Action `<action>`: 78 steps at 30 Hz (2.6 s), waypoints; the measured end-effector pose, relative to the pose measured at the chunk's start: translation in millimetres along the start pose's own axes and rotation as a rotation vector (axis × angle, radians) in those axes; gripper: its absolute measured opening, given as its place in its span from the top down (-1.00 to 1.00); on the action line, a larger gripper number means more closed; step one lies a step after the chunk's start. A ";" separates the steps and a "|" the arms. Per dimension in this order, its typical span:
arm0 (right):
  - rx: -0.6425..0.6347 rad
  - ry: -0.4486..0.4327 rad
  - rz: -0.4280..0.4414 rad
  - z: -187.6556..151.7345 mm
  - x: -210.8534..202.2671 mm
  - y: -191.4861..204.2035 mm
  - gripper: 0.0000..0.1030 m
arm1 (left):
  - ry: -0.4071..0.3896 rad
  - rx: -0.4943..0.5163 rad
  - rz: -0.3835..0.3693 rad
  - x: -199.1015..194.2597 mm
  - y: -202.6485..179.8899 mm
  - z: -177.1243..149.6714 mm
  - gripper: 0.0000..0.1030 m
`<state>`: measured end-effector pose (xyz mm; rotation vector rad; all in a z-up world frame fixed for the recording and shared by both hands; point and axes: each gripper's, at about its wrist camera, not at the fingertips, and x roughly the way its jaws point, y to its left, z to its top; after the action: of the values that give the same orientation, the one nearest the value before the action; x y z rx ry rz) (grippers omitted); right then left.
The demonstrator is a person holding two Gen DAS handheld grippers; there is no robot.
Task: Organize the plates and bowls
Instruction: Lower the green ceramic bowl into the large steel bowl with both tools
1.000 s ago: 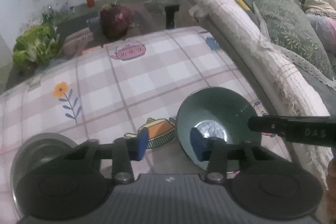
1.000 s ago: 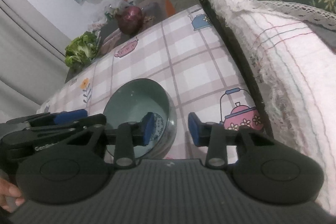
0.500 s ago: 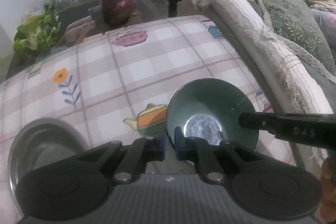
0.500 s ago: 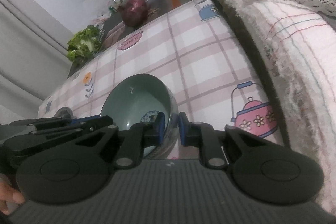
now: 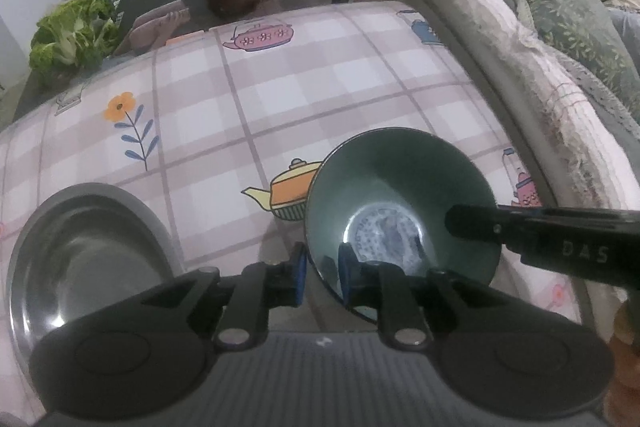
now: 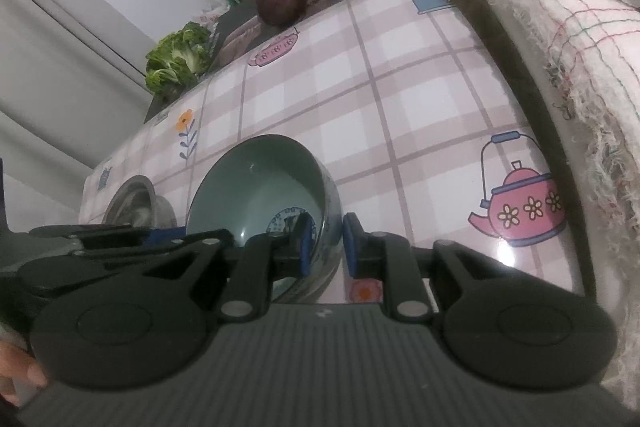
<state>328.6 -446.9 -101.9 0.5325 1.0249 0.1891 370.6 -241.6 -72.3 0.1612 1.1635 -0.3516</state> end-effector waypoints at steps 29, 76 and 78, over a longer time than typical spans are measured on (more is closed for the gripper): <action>0.008 -0.001 -0.001 -0.6 4.7 1.4 0.67 | -0.010 -0.016 0.011 -1.2 1.6 -6.4 0.67; -0.176 0.021 0.075 -1.4 14.0 167.9 0.67 | -0.132 -0.236 0.112 -95.7 135.5 -44.1 0.67; -0.182 0.044 0.083 -5.6 26.8 178.1 0.67 | -0.122 -0.252 0.125 -93.5 148.9 -48.4 0.67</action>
<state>354.5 -281.8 -34.6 0.4072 1.0173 0.3651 348.5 -70.3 -13.9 -0.0081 1.0613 -0.1017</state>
